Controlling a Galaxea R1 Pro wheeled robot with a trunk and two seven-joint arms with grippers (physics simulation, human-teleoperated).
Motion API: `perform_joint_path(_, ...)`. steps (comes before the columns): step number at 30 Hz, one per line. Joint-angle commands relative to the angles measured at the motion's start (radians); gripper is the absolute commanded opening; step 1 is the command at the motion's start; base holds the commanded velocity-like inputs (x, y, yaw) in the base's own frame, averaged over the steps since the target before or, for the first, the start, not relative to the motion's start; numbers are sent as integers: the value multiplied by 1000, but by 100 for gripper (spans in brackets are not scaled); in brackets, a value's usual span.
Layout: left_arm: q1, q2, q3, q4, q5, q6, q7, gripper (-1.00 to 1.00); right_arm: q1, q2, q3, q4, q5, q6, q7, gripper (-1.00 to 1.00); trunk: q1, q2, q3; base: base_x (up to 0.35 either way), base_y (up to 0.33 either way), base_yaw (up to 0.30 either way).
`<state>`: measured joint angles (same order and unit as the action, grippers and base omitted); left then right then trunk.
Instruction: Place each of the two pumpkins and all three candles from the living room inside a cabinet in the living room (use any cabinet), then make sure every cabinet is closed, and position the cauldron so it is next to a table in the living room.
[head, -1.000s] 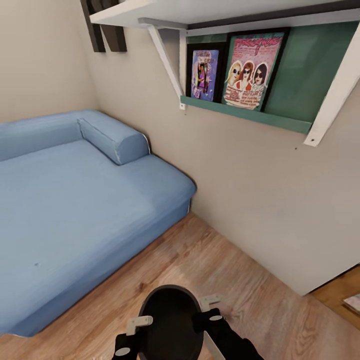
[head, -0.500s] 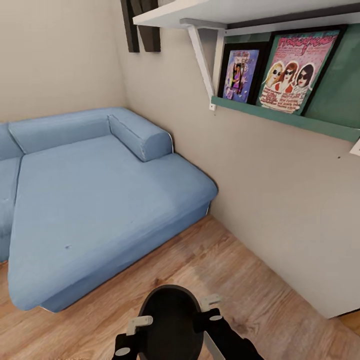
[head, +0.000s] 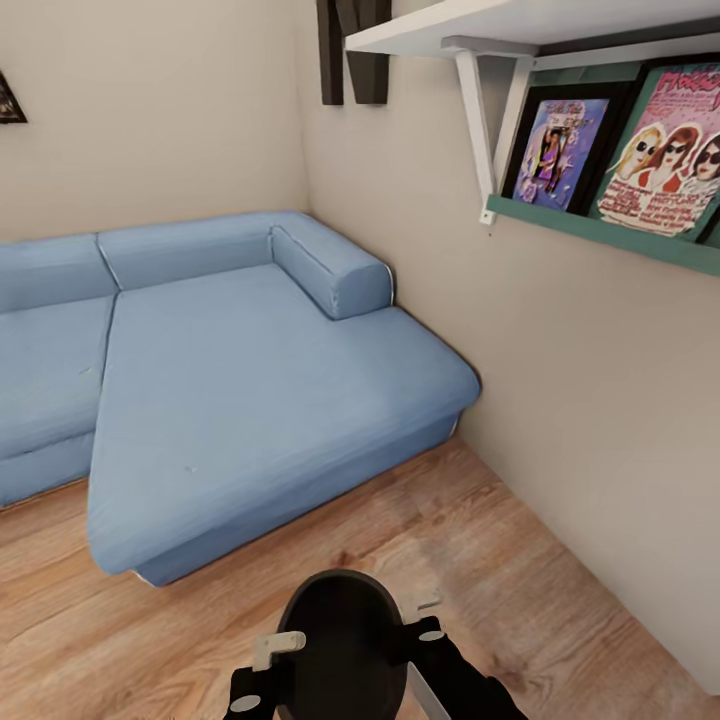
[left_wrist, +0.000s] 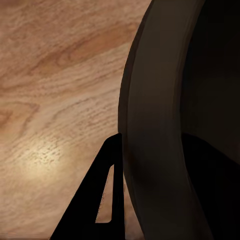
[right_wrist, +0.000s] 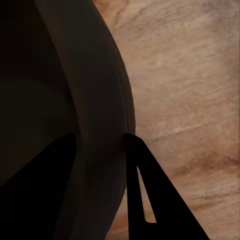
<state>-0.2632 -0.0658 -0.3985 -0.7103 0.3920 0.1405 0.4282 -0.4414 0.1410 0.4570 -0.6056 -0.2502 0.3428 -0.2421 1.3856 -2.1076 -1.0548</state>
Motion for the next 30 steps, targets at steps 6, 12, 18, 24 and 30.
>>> perform_joint_path(6,-2,-1,-9,0,25,2,-26,-100,0,29,9,-5,-18,-1,-5,-100,0,0,-1,-104,0,290)
perform_joint_path(12,-2,-2,-10,0,25,2,-26,-100,0,29,9,-5,-18,-1,-5,-100,0,0,-1,-267,-37,290)
perform_joint_path(18,-2,-2,-10,0,25,2,-26,-100,0,29,10,-5,-18,-1,-5,-100,0,0,-1,-292,-128,278)
perform_joint_path(24,-2,-2,-10,0,25,2,-26,-100,0,29,11,-6,-18,-2,-5,-100,0,0,-1,-263,-135,86)
perform_joint_path(30,-2,-2,-10,0,25,2,-26,-100,0,29,11,-6,-18,-2,-5,-100,0,0,-1,-41,-23,6)
